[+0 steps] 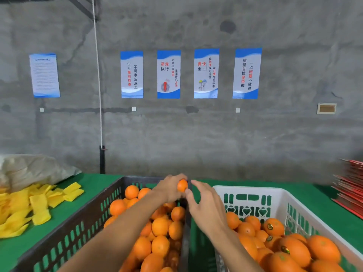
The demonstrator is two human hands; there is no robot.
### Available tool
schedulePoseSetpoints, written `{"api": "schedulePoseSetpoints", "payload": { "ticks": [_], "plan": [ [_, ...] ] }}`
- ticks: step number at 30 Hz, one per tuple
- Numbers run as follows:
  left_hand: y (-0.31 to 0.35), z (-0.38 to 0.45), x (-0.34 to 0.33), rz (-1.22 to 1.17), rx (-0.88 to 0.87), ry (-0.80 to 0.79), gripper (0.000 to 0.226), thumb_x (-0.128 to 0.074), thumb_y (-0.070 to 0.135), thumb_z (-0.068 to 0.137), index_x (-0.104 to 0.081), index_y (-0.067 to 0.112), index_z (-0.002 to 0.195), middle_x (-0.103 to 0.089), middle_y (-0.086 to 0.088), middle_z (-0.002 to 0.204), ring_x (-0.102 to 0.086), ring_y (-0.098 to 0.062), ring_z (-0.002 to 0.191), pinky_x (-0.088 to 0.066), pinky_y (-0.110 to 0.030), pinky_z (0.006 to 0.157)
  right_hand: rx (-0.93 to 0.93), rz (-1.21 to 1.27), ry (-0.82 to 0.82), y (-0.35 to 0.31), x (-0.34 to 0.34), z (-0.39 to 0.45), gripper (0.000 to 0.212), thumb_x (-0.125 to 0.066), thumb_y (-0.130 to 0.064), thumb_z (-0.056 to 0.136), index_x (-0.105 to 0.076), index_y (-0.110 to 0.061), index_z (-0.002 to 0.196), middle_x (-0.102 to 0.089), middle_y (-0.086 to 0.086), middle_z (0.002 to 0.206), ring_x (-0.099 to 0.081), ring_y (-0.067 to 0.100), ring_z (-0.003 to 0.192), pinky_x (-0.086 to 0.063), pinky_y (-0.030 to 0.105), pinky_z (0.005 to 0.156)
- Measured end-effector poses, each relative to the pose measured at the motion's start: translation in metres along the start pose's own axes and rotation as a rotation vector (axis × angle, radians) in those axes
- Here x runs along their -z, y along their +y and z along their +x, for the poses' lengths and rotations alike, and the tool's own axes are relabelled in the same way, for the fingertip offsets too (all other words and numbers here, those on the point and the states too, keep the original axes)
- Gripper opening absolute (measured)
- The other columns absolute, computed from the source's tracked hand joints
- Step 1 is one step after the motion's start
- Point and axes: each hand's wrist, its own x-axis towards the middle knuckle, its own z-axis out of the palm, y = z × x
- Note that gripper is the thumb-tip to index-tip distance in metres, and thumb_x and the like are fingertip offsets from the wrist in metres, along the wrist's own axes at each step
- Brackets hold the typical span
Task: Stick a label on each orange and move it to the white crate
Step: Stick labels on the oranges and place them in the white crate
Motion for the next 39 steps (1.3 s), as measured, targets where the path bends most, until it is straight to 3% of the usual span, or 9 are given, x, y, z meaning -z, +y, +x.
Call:
{"api": "schedulePoseSetpoints", "payload": {
  "ticks": [4,7,10,14,20,24,29,34,39],
  "plan": [
    [0.017,-0.071,0.021,-0.172,-0.144,0.22,0.06,-0.072,0.025,0.09,-0.049,0.033,0.146,-0.06,-0.006,0.134,-0.054,-0.027,0.128,-0.046,-0.042,0.105,0.074,0.122,0.074,-0.028,0.027,-0.043,0.045,-0.05,-0.043,0.104,-0.053,-0.024,0.145,-0.054,-0.006,0.145,-0.047,0.014,0.136,-0.042,0.036,0.11],
    [0.046,-0.154,0.012,-0.369,-0.219,0.345,0.064,-0.078,0.041,0.089,-0.045,0.045,0.144,-0.055,0.005,0.124,-0.057,-0.008,0.113,-0.051,-0.029,0.095,0.189,0.313,0.112,-0.04,0.056,-0.1,0.047,-0.053,-0.043,0.104,-0.049,-0.026,0.147,-0.051,-0.011,0.146,-0.048,0.008,0.136,-0.046,0.034,0.108],
    [0.071,-0.23,-0.025,-0.526,-0.259,0.452,0.066,-0.078,0.052,0.083,-0.046,0.049,0.141,-0.051,0.018,0.13,-0.054,0.0,0.118,-0.051,-0.022,0.094,0.287,0.368,0.167,-0.03,0.072,-0.172,0.048,-0.055,-0.046,0.103,-0.05,-0.027,0.147,-0.049,-0.011,0.147,-0.049,0.016,0.137,-0.045,0.026,0.106],
    [0.086,-0.282,-0.095,-0.651,-0.208,0.422,0.065,-0.078,0.057,0.083,-0.047,0.052,0.14,-0.047,0.027,0.136,-0.054,0.001,0.122,-0.052,-0.016,0.091,0.218,0.371,0.136,0.0,0.065,-0.247,0.05,-0.054,-0.051,0.101,-0.048,-0.034,0.148,-0.045,-0.011,0.152,-0.046,0.018,0.139,-0.04,0.017,0.108],
    [0.067,-0.316,-0.207,-0.768,-0.034,0.204,0.062,-0.081,0.037,0.09,-0.045,0.054,0.137,-0.048,0.013,0.135,-0.055,0.006,0.114,-0.051,-0.012,0.087,0.051,0.279,-0.123,0.057,0.029,-0.325,0.047,-0.063,-0.036,0.099,-0.055,-0.026,0.144,-0.048,-0.014,0.149,-0.047,0.009,0.138,-0.043,0.028,0.112],
    [0.052,-0.335,-0.254,-0.636,0.052,0.037,0.061,-0.071,0.036,0.097,-0.033,0.056,0.14,-0.043,0.005,0.138,-0.056,0.003,0.104,-0.043,-0.003,0.081,-0.042,0.096,-0.4,0.088,0.022,-0.354,0.046,-0.049,-0.051,0.1,-0.051,-0.036,0.144,-0.055,-0.02,0.141,-0.048,-0.004,0.126,-0.046,0.034,0.107],
    [0.056,-0.348,-0.271,-0.753,0.194,0.173,0.064,-0.058,0.05,0.1,-0.022,0.046,0.152,-0.036,0.01,0.139,-0.049,0.019,0.109,-0.042,0.0,0.078,-0.105,-0.071,-0.589,0.106,0.02,-0.373,0.073,-0.049,-0.071,0.092,-0.051,-0.024,0.149,-0.039,-0.015,0.158,-0.035,0.007,0.141,-0.029,0.032,0.119],
    [0.061,-0.357,-0.273,-0.765,0.17,0.248,0.063,-0.051,0.055,0.1,-0.017,0.047,0.153,-0.026,0.02,0.143,-0.06,0.0,0.106,-0.046,-0.002,0.08,-0.101,-0.074,-0.548,0.108,0.025,-0.375,0.086,-0.05,-0.086,0.078,-0.061,-0.028,0.141,-0.044,-0.022,0.15,-0.037,0.001,0.134,-0.03,0.027,0.116],
    [0.063,-0.362,-0.271,-0.835,0.207,0.288,0.063,-0.05,0.054,0.1,-0.017,0.048,0.152,-0.025,0.027,0.134,-0.055,0.014,0.107,-0.045,-0.001,0.078,-0.03,-0.106,-0.493,0.105,0.024,-0.376,0.061,-0.058,-0.073,0.087,-0.072,-0.029,0.127,-0.057,-0.017,0.138,-0.048,0.007,0.122,-0.037,0.03,0.108]
  ]
}}
